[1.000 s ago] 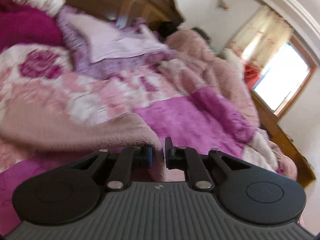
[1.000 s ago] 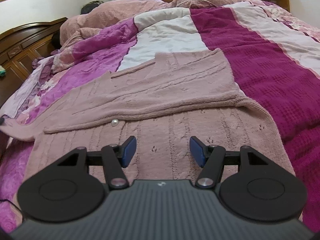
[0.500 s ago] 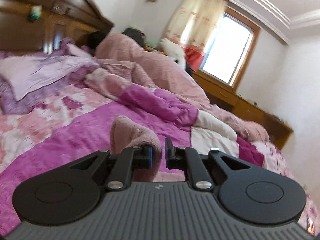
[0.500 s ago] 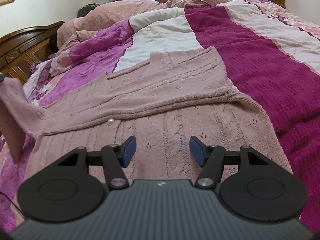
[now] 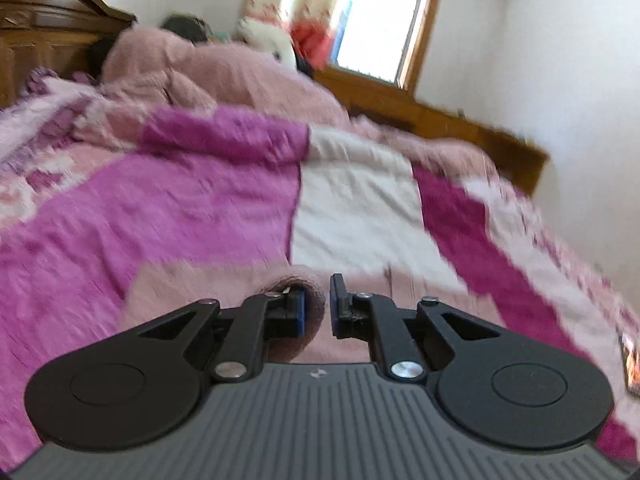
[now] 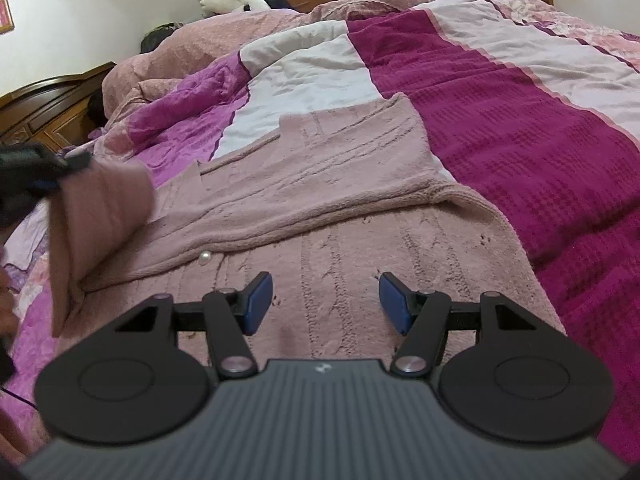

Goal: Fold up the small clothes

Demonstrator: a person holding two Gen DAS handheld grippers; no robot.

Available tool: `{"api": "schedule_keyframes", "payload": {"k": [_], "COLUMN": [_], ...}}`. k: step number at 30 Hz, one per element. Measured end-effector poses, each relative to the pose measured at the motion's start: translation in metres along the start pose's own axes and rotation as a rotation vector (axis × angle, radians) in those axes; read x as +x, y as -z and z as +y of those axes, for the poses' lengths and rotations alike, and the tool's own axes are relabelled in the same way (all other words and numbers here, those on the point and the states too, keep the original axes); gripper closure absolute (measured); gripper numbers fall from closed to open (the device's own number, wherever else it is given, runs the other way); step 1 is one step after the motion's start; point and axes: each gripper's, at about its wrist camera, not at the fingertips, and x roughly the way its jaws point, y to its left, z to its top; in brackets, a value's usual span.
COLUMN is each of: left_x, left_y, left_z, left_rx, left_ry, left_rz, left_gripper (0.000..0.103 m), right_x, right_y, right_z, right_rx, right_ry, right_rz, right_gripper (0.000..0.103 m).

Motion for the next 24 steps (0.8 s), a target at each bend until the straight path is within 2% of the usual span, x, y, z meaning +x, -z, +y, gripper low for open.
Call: {"api": "schedule_keyframes", "payload": {"k": [8, 9, 10, 12, 15, 18, 24], "left_x": [0.056, 0.06, 0.062, 0.062, 0.062, 0.056, 0.022], "left_y": [0.056, 0.062, 0.066, 0.071, 0.07, 0.065, 0.054], "left_z": [-0.01, -0.012, -0.011, -0.012, -0.013, -0.016, -0.011], "left_rx": [0.096, 0.105, 0.111, 0.122, 0.127, 0.134, 0.117], "left_ry": [0.019, 0.016, 0.011, 0.018, 0.045, 0.043, 0.046], "left_rz": [0.243, 0.269, 0.274, 0.273, 0.285, 0.301, 0.345], "left_gripper": [0.088, 0.082, 0.075, 0.068, 0.048, 0.045, 0.045], "right_x": [0.002, 0.002, 0.002, 0.002, 0.003, 0.002, 0.001], "right_y": [0.001, 0.001, 0.001, 0.001, 0.002, 0.002, 0.001], "right_z": [-0.004, -0.004, -0.004, -0.005, -0.004, -0.004, -0.003], "right_rx": [0.01, 0.01, 0.009, 0.009, 0.009, 0.009, 0.007], "right_ry": [-0.002, -0.003, -0.002, -0.002, 0.0, 0.0, -0.004], "right_rz": [0.002, 0.002, 0.003, 0.002, 0.005, 0.001, -0.001], "right_gripper": [0.041, 0.041, 0.041, 0.041, 0.041, 0.041, 0.041]}}
